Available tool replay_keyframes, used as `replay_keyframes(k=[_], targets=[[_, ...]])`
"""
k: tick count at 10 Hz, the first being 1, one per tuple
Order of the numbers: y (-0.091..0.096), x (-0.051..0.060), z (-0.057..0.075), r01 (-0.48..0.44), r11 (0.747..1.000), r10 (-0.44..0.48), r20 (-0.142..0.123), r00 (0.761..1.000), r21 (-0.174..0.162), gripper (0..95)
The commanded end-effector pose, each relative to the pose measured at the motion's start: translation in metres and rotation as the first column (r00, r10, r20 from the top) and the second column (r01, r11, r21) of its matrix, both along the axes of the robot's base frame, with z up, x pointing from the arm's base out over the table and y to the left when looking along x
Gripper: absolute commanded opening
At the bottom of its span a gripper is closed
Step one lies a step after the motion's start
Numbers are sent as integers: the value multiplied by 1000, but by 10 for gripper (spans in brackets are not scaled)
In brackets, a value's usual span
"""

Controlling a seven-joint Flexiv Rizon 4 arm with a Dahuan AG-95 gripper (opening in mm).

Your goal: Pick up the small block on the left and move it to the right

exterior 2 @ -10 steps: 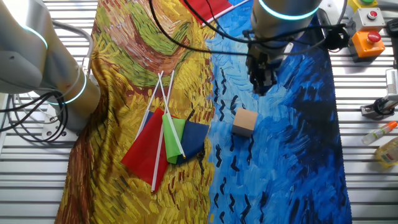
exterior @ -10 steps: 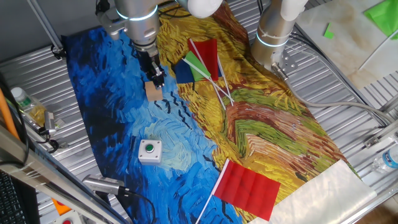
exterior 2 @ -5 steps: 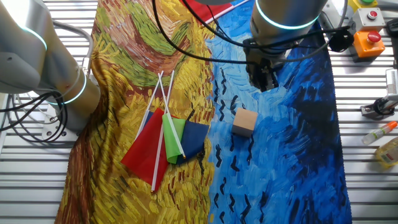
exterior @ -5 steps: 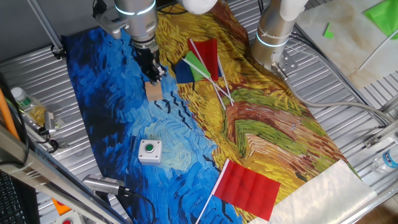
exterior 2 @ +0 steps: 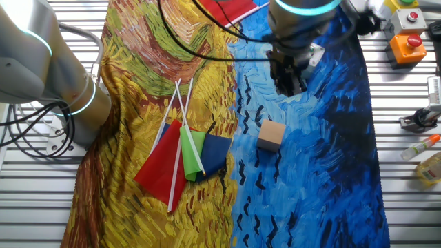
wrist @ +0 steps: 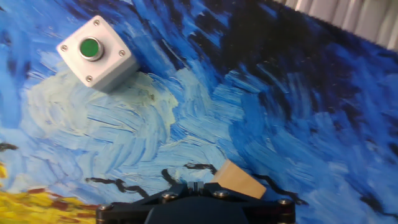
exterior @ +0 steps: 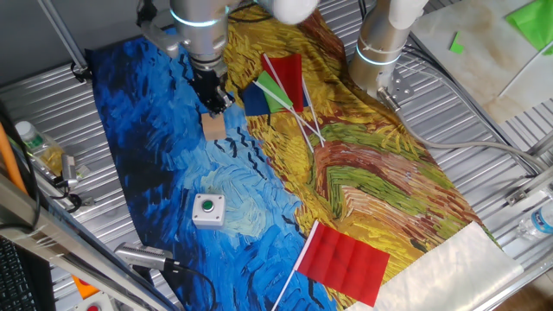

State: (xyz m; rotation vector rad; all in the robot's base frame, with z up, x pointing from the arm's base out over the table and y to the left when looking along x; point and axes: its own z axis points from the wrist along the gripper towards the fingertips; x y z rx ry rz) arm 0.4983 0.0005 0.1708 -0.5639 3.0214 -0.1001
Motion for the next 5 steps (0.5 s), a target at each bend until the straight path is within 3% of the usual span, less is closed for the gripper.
replay_keyframes(k=[1, 3, 5], targets=[[0, 2, -1, 8, 1000, -8, -17, 1000, -2, 0], [0, 2, -1, 44, 996, -40, -49, 998, 74, 0], [1, 3, -1, 45, 997, -42, -49, 998, 67, 0]])
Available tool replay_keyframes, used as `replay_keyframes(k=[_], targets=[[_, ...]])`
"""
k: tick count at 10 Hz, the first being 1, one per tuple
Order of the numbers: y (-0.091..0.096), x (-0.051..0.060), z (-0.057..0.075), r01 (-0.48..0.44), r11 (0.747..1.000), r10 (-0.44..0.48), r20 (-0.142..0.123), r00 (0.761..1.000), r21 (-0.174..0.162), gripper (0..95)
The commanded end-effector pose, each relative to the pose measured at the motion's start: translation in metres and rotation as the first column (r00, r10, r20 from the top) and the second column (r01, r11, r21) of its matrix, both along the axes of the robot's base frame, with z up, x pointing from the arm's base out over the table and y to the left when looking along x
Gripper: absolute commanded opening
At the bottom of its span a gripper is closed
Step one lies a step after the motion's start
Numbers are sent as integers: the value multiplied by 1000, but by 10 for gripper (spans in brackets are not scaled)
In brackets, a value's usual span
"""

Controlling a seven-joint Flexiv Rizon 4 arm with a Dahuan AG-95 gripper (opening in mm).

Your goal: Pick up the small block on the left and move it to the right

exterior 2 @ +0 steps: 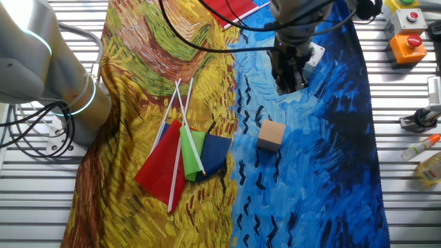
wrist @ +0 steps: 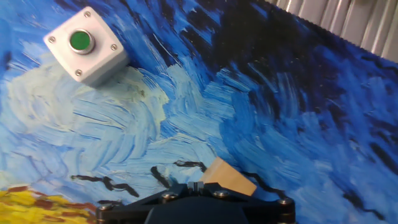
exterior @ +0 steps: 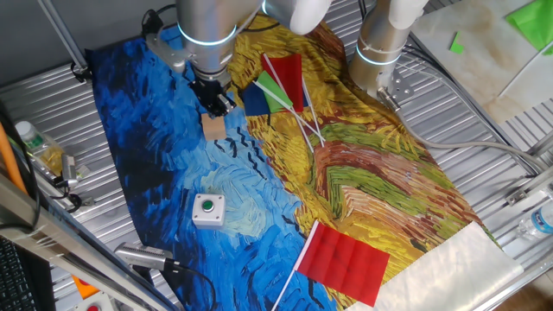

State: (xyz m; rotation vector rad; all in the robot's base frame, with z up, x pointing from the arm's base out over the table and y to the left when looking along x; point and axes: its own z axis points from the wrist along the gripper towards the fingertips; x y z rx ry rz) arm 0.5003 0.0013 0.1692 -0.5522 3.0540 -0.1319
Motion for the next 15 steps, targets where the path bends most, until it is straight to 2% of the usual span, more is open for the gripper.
replay_keyframes(k=[1, 3, 8, 12, 13, 15], targets=[[1, 2, 0, 37, 995, -35, -23, 999, 92, 0], [1, 4, 0, 39, 995, -36, -34, 999, 90, 0], [1, 4, 0, 42, 994, -39, -29, 999, 99, 0], [1, 4, 0, 8, 990, -4, -28, 1000, 141, 0], [1, 4, 0, 3, 990, 1, -28, 1000, 143, 190], [0, 4, 1, 1, 989, 1, -15, 1000, 147, 190]])
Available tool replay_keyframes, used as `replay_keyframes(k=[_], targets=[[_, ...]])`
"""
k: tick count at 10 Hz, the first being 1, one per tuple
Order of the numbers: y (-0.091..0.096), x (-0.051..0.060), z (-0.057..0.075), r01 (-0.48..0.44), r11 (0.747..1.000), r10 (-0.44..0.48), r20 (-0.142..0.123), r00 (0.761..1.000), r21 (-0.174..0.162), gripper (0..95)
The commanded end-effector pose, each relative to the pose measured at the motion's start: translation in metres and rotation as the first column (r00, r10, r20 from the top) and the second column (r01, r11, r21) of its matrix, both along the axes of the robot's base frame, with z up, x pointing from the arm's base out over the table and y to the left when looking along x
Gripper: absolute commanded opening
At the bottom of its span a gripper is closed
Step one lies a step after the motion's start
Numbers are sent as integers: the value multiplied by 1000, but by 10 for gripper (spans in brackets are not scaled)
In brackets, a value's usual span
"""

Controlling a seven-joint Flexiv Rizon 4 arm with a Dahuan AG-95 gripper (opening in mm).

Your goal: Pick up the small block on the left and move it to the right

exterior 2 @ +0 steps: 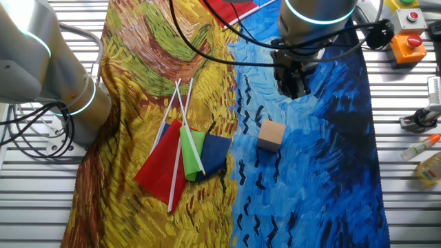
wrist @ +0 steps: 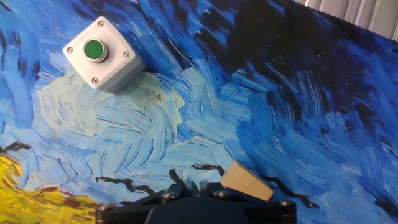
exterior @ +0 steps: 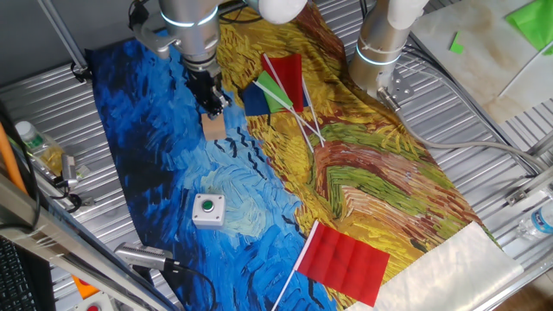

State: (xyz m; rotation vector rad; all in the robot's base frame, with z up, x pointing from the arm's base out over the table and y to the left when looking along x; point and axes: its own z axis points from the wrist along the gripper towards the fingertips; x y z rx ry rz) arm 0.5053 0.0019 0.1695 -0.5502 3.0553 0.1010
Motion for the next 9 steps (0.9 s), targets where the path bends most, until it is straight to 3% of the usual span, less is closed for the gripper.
replay_keyframes(k=[1, 2, 7, 8, 9], targets=[[0, -1, 0, 4, 1000, -4, 14, 1000, 0, 190], [-1, 0, 0, 14, 1000, -14, 27, 1000, -1, 380], [-3, 9, 0, 12, 1000, -12, 30, 999, 5, 380], [-5, 12, 1, 9, 1000, -9, 31, 999, 17, 570], [-6, 16, 2, 6, 1000, -6, 31, 999, 26, 570]])
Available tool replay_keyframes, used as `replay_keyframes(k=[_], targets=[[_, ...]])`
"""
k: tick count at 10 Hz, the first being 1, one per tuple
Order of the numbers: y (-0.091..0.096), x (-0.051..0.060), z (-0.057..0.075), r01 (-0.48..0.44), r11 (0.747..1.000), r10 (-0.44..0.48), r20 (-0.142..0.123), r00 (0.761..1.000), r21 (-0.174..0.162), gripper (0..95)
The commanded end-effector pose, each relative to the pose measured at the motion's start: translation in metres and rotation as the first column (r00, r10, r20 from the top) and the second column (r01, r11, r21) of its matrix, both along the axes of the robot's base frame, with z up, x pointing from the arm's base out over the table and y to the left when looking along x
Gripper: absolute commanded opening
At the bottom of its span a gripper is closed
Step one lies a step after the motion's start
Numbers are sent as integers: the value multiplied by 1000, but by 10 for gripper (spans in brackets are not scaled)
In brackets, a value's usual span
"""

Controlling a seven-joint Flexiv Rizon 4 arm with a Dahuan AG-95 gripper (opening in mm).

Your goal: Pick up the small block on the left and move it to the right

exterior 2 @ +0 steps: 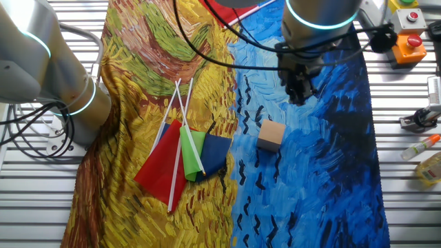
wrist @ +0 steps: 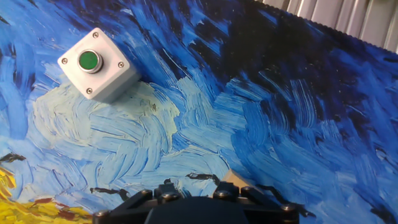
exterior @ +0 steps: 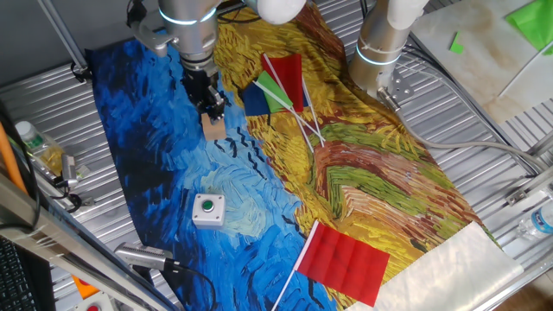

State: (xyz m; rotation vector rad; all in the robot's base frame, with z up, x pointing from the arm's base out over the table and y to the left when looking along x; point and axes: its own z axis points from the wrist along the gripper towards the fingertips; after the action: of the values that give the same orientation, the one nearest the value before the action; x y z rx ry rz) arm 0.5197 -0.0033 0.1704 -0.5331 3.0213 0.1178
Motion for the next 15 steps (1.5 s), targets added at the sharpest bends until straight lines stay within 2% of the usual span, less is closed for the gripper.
replay_keyframes(k=[1, 2, 3, 4, 7, 8, 10, 12, 14, 15], targets=[[-2, 4, 2, -4, 1000, 4, 1, 1000, 15, 570], [-2, 6, 2, -9, 999, 9, 5, 1000, 30, 760], [-3, 8, 3, -11, 998, 10, 13, 1000, 56, 760], [-4, 12, 4, -8, 997, 6, 21, 1000, 73, 950], [-6, 21, 5, -7, 997, 5, 24, 1000, 73, 950], [-6, 21, 5, -8, 998, 6, 26, 1000, 69, 950], [-7, 21, 5, -3, 998, 0, 53, 999, 58, 950], [-6, 21, 4, -1, 998, -2, 55, 999, 56, 950], [-4, 19, -2, -5, 999, 1, 68, 998, 51, 950], [-4, 19, -1, -18, 998, 14, 76, 997, 54, 760]])
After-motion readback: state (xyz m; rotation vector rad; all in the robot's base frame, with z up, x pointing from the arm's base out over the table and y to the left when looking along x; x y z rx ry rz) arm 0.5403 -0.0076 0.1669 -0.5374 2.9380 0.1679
